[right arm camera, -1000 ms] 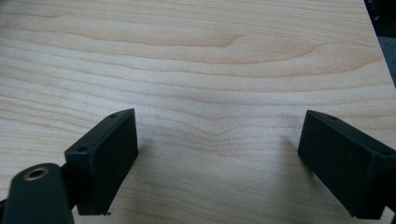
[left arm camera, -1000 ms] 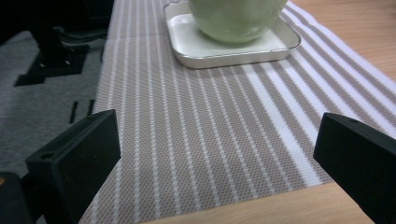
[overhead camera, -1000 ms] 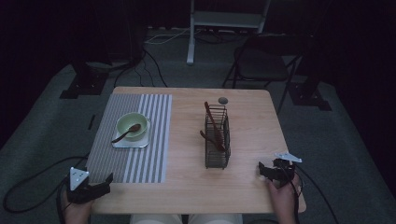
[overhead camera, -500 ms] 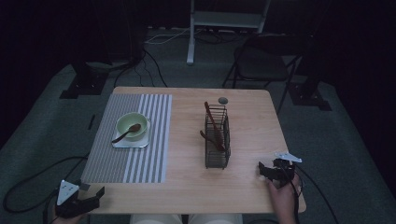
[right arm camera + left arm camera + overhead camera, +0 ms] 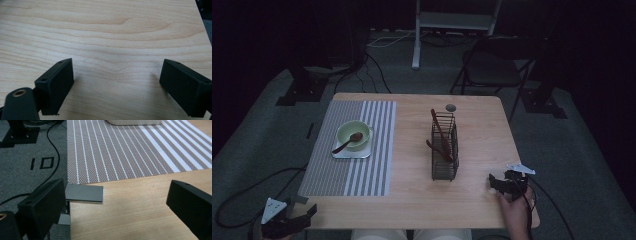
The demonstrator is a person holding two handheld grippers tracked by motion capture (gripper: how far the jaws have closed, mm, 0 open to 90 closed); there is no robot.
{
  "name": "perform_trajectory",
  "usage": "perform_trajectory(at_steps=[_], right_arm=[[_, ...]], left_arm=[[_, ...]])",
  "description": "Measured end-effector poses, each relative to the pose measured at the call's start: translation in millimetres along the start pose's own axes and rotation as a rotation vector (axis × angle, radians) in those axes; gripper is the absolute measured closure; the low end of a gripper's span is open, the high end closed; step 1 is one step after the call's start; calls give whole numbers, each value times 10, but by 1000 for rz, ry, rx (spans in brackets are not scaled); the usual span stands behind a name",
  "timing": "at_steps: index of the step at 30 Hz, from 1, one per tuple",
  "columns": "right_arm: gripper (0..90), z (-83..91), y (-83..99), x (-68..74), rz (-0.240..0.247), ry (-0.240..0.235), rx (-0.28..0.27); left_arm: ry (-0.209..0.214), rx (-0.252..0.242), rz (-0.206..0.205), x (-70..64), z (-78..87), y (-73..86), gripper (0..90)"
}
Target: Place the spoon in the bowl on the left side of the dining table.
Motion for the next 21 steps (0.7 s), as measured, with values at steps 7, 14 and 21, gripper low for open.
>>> perform_trajectory(at_steps=[7,14,21], right_arm=[[114,1,1,0,0,-1,0],[114,3,2,0,1,-2,0],[114,3,2,-1,2,-2,0]], left_arm=[[-31,36,-18,-6,9,43,24],[-63,62,5,41,-5,72,24],[-70,73,61,91,-7,101,24]])
Point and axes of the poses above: each handheld gripper's, and its own axes: z roughly backward along the jaws, y roughly out of its underside, x roughly to its left, the point moved 5 cm from there along -z, roughly forward along the jaws, and after that the axes turned 11 degrees about -z, right-handed, at the moved point
